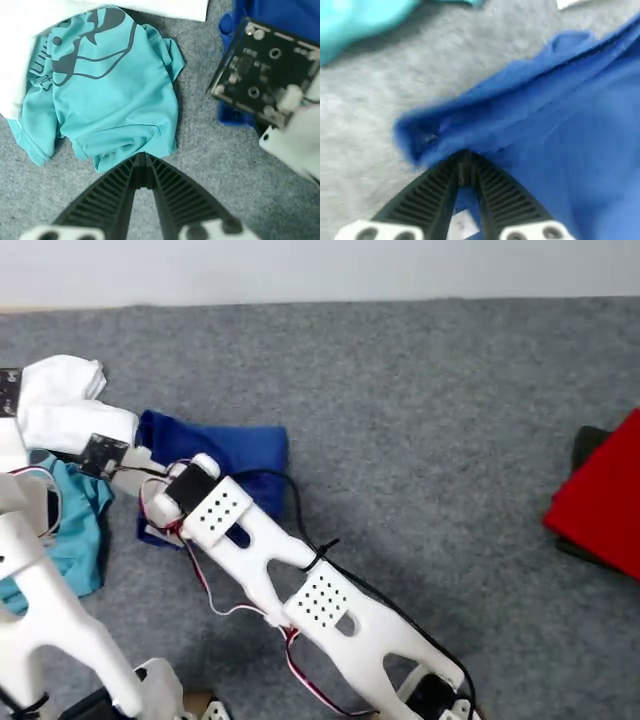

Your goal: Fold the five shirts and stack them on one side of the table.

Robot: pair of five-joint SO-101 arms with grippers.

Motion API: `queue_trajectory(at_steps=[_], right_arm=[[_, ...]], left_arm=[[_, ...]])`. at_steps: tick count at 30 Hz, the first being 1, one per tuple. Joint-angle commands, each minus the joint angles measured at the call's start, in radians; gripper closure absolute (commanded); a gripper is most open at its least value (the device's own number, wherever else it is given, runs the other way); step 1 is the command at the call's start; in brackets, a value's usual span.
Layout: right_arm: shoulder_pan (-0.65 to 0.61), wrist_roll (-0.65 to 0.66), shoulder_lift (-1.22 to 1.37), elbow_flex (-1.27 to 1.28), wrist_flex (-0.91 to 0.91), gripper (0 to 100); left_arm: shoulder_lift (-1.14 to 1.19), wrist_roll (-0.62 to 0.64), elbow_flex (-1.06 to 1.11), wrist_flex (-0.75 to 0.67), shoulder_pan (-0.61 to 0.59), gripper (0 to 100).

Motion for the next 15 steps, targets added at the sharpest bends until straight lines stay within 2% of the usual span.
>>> queue_trajectory(at_steps=[1,4,9,15], right_arm=[[-0.004,-0.006,-0.137,-0.048,0.041,98.3],[0.019,-0.005,-0.199,-0.048,0.074,97.2],[0.087,-0.006,-0.255,-0.046,0.114,87.2],[0.208,-0.006,-0.22,-0.048,0.151,91.4]], left_arm=[[-0.031,-0.008,0.002,0.017,-0.003,100],[-0.031,-0.008,0.002,0.017,-0.003,100],[-0.031,-0.008,0.002,0.017,-0.003,100],[-0.031,-0.008,0.002,0.017,-0.003,100]])
